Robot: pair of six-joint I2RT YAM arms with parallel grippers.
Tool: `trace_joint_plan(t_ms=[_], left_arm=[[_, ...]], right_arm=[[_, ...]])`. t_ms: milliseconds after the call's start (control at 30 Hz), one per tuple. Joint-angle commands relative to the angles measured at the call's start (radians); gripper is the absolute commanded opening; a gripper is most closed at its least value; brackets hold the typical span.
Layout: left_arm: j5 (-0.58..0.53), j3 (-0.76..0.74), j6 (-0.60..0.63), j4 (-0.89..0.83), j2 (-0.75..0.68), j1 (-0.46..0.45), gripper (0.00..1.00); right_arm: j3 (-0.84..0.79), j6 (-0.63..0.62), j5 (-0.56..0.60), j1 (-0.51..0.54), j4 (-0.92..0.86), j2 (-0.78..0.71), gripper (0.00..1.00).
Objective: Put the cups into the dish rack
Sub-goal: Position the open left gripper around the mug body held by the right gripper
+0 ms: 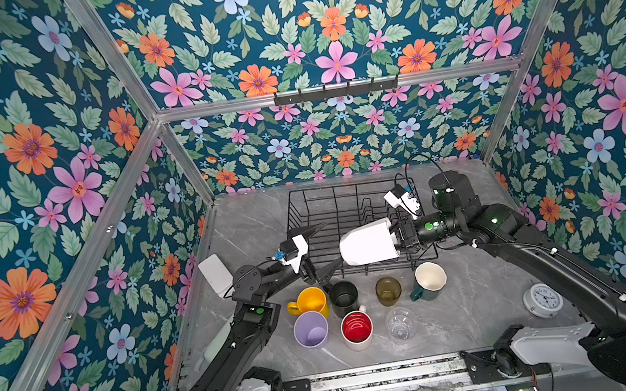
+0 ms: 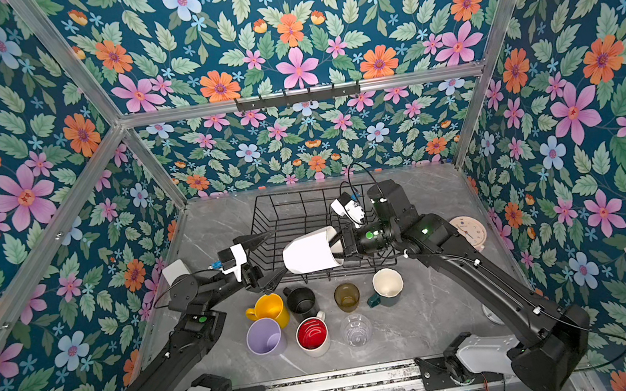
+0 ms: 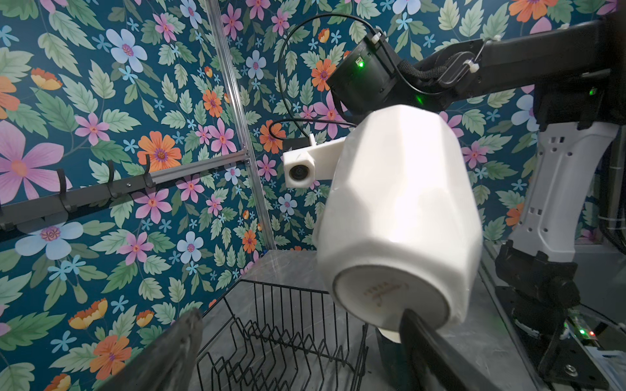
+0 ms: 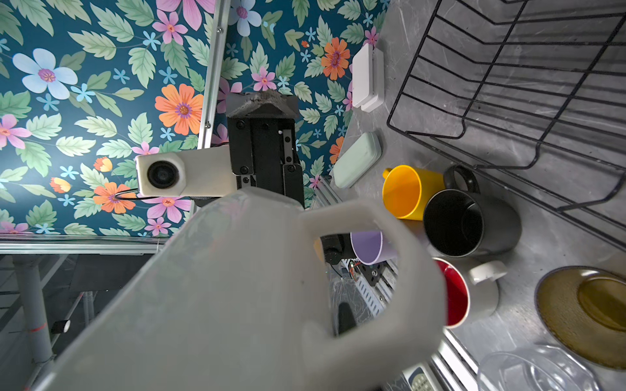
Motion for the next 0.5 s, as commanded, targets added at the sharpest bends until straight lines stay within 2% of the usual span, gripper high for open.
trace_joint_plan(t_ms=[0,200,467], left_arm=[[0.043,0.007,0.02,0.064,0.011,-0.005,0.92],[0.103,-0.004,0.016,0.066,0.007,-0.005,0.93],[0.118,-0.012,0.015,0.066,0.004,-0.006,0.94]], right_arm=[[-0.003,0.024,-0.046,0.005,0.101,0.002,0.0],[0.011,0.03,-0.041,0.0,0.118,0.008,0.0],[0.025,0.022,-0.036,-0.078,0.091,-0.029,0.0]])
